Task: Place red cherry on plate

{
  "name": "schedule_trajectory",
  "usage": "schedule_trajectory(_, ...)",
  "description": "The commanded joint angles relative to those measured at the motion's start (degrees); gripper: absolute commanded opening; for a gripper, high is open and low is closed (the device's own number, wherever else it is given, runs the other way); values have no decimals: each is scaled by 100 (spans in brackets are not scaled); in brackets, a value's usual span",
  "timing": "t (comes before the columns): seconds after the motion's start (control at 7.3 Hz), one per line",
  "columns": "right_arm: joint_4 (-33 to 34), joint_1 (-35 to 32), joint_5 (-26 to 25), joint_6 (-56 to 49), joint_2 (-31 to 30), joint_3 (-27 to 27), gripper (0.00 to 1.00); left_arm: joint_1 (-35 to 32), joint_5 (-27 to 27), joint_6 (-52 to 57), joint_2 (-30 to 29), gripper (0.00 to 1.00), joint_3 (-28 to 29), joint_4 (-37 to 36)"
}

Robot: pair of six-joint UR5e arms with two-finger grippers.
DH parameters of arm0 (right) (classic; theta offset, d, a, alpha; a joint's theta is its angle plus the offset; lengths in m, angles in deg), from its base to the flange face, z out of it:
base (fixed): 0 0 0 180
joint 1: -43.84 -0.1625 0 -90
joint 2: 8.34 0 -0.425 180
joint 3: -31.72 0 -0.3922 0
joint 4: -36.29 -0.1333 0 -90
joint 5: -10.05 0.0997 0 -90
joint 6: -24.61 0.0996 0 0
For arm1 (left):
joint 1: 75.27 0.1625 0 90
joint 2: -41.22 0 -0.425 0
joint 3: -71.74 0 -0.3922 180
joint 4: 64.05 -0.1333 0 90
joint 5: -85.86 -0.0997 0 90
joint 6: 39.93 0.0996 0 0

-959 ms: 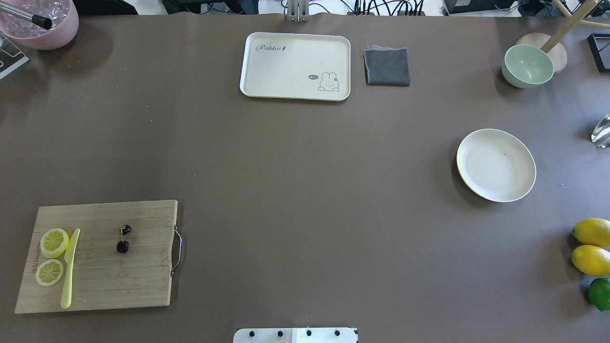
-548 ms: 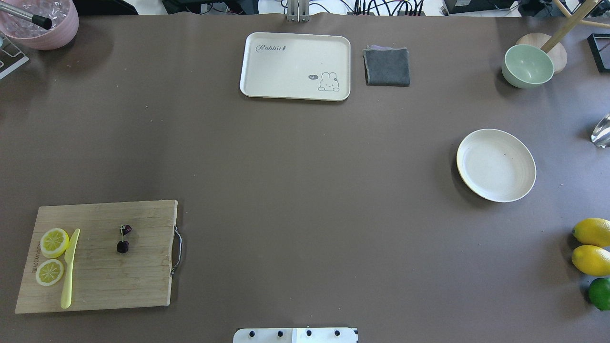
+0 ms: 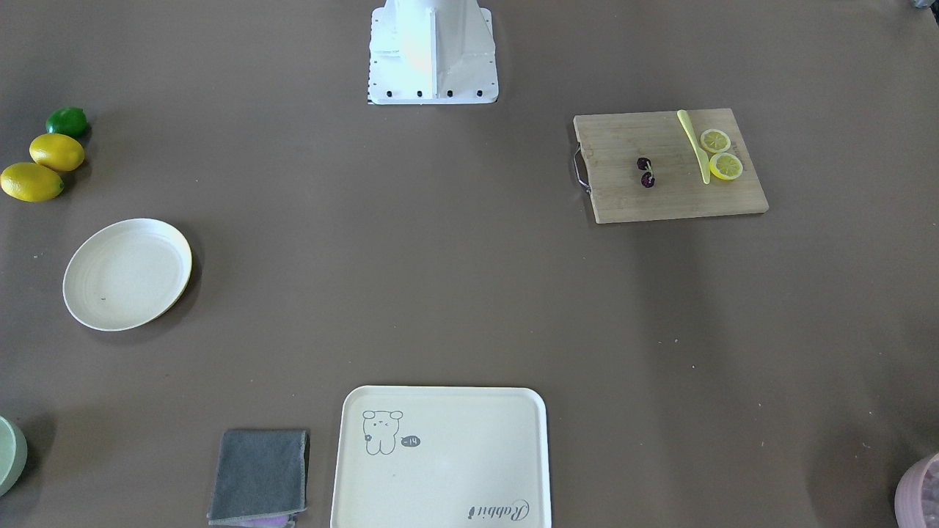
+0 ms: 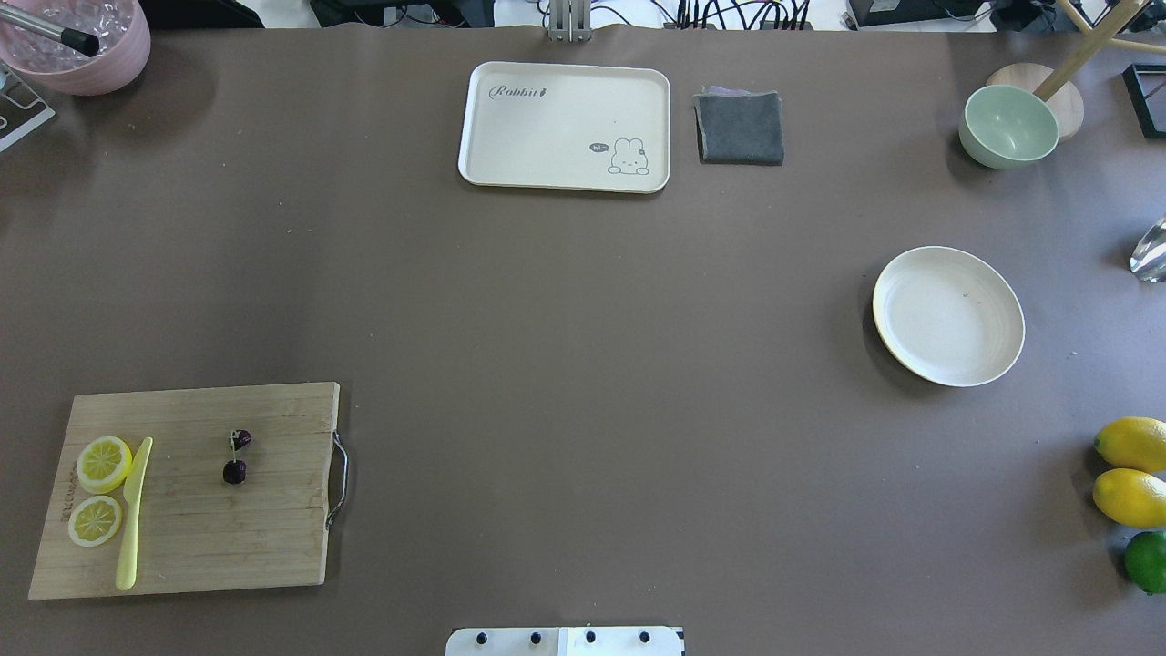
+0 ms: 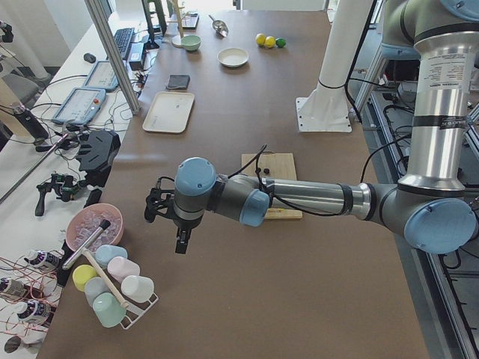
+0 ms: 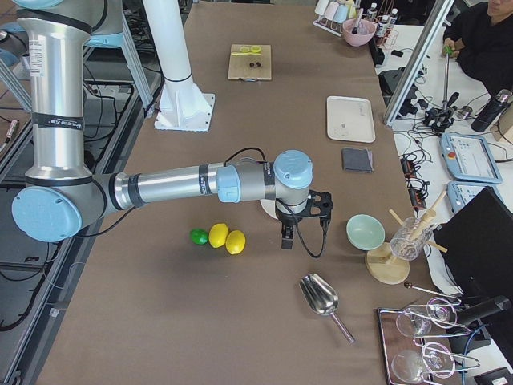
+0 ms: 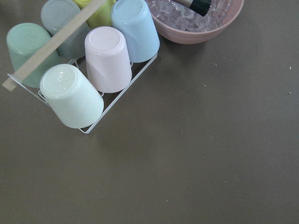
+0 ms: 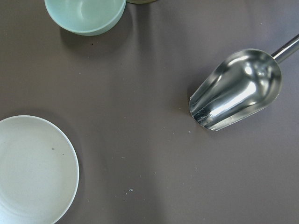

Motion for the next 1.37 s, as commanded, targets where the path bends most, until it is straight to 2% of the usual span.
schedule_trajectory(0.0,0,2,25,26,11,-28,100,4,14,-1,103,98,-56,31)
schedule_trajectory(0.96,0,2,17,53,-33,34,100,232,22,34,-54,98,-12,136)
schedule_trajectory(1.23,-148,325,25,44,72,34,100,241,-47,-18,-72,98,14,635)
